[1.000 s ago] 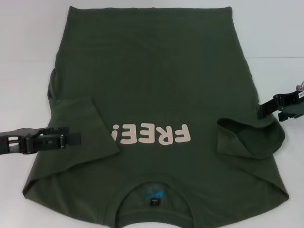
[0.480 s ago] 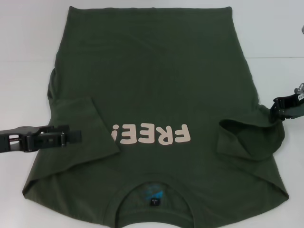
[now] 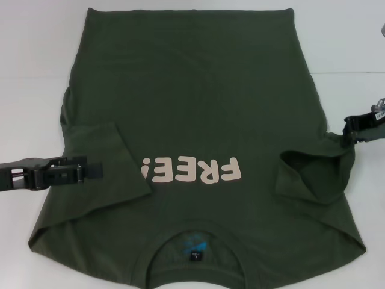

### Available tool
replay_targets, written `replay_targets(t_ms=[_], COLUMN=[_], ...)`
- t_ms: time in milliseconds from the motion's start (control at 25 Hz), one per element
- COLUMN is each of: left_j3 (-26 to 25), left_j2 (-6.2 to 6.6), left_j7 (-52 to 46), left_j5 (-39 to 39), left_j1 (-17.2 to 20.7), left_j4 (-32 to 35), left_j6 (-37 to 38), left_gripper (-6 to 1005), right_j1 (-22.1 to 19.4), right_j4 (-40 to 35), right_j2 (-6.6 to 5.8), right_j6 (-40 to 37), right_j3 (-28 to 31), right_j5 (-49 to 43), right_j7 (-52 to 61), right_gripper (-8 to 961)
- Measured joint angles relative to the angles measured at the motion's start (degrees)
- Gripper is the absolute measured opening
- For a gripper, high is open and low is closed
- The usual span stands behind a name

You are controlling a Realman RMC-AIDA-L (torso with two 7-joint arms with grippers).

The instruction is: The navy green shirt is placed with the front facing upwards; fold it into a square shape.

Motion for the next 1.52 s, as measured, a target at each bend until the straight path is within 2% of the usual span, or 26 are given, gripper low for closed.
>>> replay_targets(t_ms=[160, 360, 800, 960, 1200, 1520], left_j3=[0.00, -0.01, 0.00, 0.00, 0.00, -0.42], left_j2=[0.00, -0.04, -0.35, -0.35, -0.29, -0.40], left_j7=[0.00, 0.00, -0.07, -0.07, -0.02, 0.00], left_j5=[-0.01, -0.01, 0.00, -0.01, 0.00, -0.04], left_j1=[0.00, -0.02, -0.17, -0.18, -0.18, -0.49], left_j4=[0.00, 0.00, 0.00, -0.35, -0.83, -1.28], left_j6=[-0.14, -0.16, -0.14, -0.14, -0.16, -0.79], left_gripper=[957, 956, 955, 954, 954, 953], right_j1=[-0.28, -0.94, -2.23, -2.65, -3.00, -6.34], right_j4=[-0.09, -0.19, -0.07, 0.26, 0.38, -0.02], right_j2=[0.01, -0.67, -0.33, 0.32, 1.91, 2.03], right_j6=[1.07, 2.26, 7.65, 9.26, 11.72, 14.00], right_j3=[0.19, 0.29, 0.39, 0.39, 0.39, 4.27], right_j5=[3.76, 8.98, 14.39, 14.97, 15.22, 25.62], right_j7=[-0.89, -1.54, -2.29, -2.31, -2.81, -8.85], right_gripper=[49, 58, 78, 85, 96, 111])
